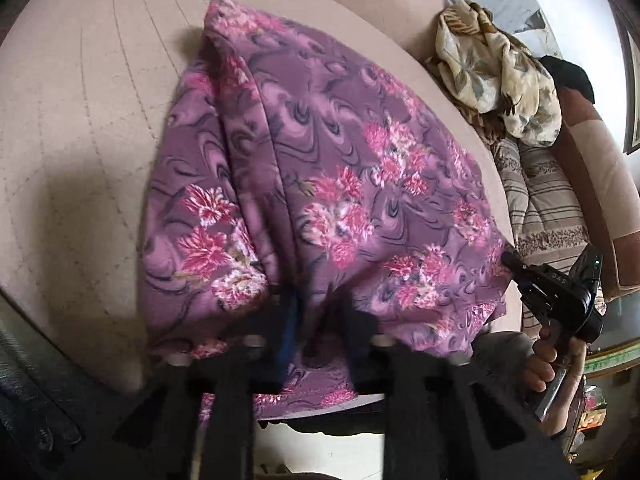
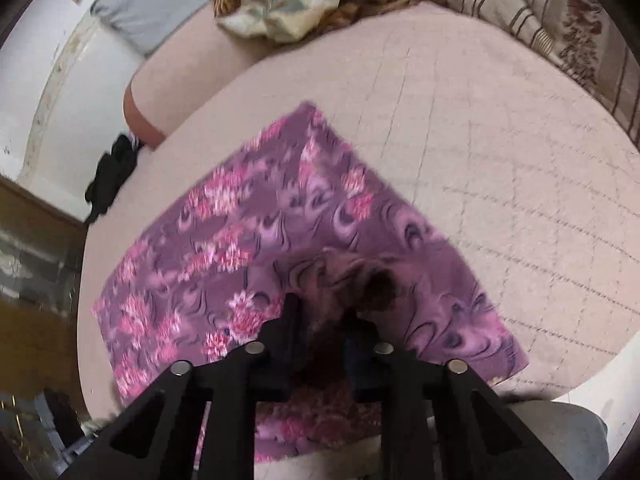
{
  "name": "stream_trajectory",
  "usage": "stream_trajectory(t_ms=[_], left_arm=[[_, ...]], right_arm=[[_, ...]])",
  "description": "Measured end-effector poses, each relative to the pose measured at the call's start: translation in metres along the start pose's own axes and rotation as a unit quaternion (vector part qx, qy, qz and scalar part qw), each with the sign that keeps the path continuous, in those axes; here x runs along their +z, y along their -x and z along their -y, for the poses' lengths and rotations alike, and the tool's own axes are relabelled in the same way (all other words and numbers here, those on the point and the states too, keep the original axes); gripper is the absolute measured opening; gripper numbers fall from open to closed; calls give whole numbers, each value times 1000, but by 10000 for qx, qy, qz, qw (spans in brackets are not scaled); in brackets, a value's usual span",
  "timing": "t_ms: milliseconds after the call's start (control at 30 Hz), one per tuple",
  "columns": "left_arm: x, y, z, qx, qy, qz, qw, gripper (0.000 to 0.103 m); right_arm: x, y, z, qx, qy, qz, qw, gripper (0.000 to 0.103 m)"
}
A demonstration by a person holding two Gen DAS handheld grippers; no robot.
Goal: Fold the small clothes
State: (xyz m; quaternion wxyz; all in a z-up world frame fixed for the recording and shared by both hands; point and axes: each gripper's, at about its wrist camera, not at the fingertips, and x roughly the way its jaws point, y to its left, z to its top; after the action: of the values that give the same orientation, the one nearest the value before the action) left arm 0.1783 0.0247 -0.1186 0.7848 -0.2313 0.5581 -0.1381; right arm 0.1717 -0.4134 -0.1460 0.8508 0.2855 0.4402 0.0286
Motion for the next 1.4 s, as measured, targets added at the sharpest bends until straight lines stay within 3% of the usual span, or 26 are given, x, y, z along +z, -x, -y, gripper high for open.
stream_trajectory(t_ms=[67, 133, 200, 300, 333, 367, 400, 433, 467, 500, 600, 700, 767, 833, 900, 1000, 1067, 1200, 1300, 1333, 1367, 1400], left_arm=[[-5, 28, 6, 0, -161, 429, 9990, 4], [-14, 45, 10, -143, -358, 610, 9974, 4], [-20, 37, 12, -70, -475, 399, 9981, 4], [-17, -3, 1, 626, -373, -208, 9971, 8], [-14, -8, -6, 577, -158, -327, 9977, 13], [-11, -5, -9, 447, -18, -289, 9986, 14], [-9, 3, -10, 431, 0, -161, 9989, 21], [-7, 13, -10, 472, -15, 32, 9989, 36], [-6, 21, -11, 483, 18, 168, 9987, 45], [-7, 27, -12, 447, 69, 256, 9986, 52], [0, 40, -17, 362, 205, 429, 9982, 52], [20, 35, -15, 539, 201, 450, 9973, 52], [34, 28, -13, 617, 163, 498, 9967, 52], [46, 18, -13, 674, 194, 514, 9962, 52], [54, 9, -17, 659, 102, 458, 9967, 50], [54, -12, -20, 662, 99, 172, 9976, 17], [49, -3, -20, 623, 20, 359, 9974, 5], [38, 20, -19, 637, -96, 770, 9949, 5], [36, 1, -20, 886, -136, 380, 9953, 7], [36, -2, -20, 845, -120, 225, 9961, 8], [34, 4, -19, 682, -53, 229, 9974, 9], [31, 16, -19, 383, 4, 351, 9987, 18]], right_arm=[[3, 13, 2, 105, -89, 95, 9999, 7], [8, 36, 1, -80, 116, 462, 9988, 6], [11, 43, 1, -281, 239, 541, 9979, 6], [10, 7, 1, -626, 268, -288, 9973, 9], [9, -1, -3, -776, 379, -477, 9951, 13], [8, -1, -9, -915, 504, -463, 9934, 23], [8, 6, -11, -940, 534, -295, 9937, 33], [8, 13, -8, -796, 474, -167, 9956, 54], [8, 20, -4, -572, 363, -59, 9977, 63], [7, 28, 3, -377, 160, 68, 9991, 64], [8, 41, 20, -191, -259, 287, 9991, 68], [16, 31, 31, -82, -494, 82, 9987, 68], [25, 17, 20, -149, -330, -111, 9993, 51], [30, 6, 10, -400, -96, -184, 9990, 42], [28, 0, 7, -619, 60, -225, 9978, 21], [23, 6, 4, -877, 156, 41, 9960, 15], [17, 17, 3, -1198, 241, 343, 9919, 14], [25, -5, 9, -1467, 84, -113, 9891, 16], [24, -9, -4, -1769, 450, -81, 9832, 25], [22, -6, -8, -1771, 555, 1, 9826, 37], [21, 0, -12, -1681, 616, 136, 9838, 47], [19, 15, -14, -1392, 625, 480, 9871, 52]])
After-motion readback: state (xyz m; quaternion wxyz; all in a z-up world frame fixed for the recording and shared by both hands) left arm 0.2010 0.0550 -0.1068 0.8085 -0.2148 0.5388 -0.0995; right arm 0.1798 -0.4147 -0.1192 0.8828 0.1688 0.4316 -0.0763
